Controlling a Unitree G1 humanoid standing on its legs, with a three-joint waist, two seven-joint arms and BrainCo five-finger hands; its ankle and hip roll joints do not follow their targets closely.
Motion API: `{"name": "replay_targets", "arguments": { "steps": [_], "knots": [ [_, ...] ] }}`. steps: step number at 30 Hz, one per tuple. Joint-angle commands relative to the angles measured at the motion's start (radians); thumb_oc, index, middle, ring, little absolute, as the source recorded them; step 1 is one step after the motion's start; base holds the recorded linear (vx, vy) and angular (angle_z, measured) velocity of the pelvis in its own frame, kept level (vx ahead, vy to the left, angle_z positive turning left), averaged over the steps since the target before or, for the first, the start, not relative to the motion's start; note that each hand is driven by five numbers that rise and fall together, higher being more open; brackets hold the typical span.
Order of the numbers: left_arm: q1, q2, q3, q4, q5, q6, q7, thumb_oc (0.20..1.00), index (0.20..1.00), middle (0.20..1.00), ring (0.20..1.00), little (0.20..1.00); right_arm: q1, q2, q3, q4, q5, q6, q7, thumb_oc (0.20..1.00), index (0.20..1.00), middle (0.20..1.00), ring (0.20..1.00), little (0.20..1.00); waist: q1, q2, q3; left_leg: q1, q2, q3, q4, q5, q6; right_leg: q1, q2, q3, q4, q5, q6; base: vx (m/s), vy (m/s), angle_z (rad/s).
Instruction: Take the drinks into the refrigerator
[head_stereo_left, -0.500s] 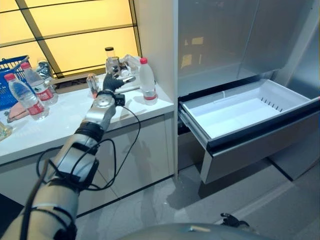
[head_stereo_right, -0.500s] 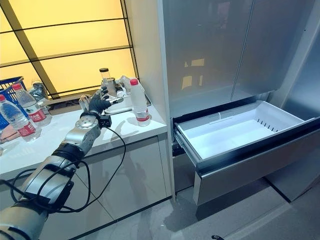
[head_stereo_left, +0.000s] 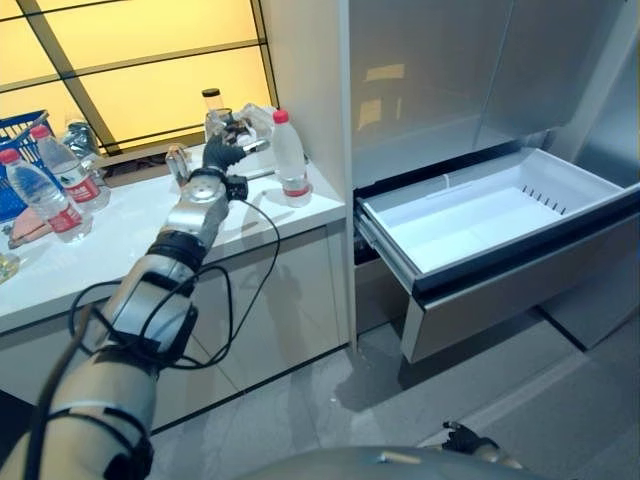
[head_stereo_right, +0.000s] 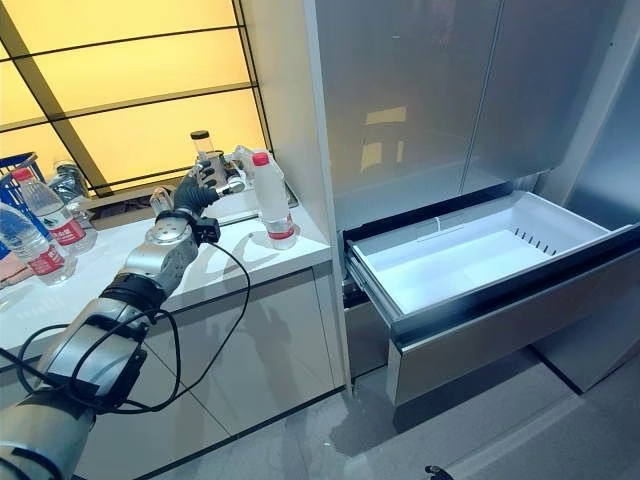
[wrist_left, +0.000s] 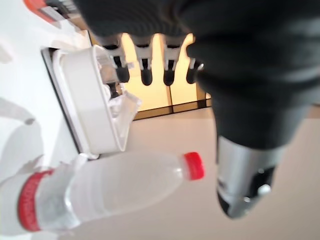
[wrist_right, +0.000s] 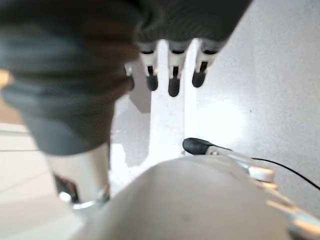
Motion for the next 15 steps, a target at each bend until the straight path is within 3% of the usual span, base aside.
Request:
{"name": "replay_targets", "arguments": {
  "steps": [1,15],
  "knots": [
    [-0.176,0.062,-0.006,0.067,-0.022,-0.031,-0.016,1.000,1.000,1.000,1.000,1.000,-0.025,0.015,0.042,0.084,0.021,-0.004,0.010,1.000,1.000,1.000,1.000,1.000,-0.019,-0.014,0.008,-0.026,-0.033,-0.033,0.017,-0.029,0.021,0.094,-0.037,-0.011,0.031,-0.140,0.067,0.00,0.000,0.00],
    [-0.165,0.042,-0.025,0.043,-0.017,-0.030,-0.045,1.000,1.000,1.000,1.000,1.000,-0.019,0.004,0.029,0.080,0.028,-0.006,0.017,1.000,1.000,1.000,1.000,1.000,-0.030,-0.004,0.010,-0.020,-0.033,-0.026,0.017,-0.042,0.024,0.099,-0.038,-0.004,0.029,-0.145,0.068,0.00,0.001,0.00]
  ]
}}
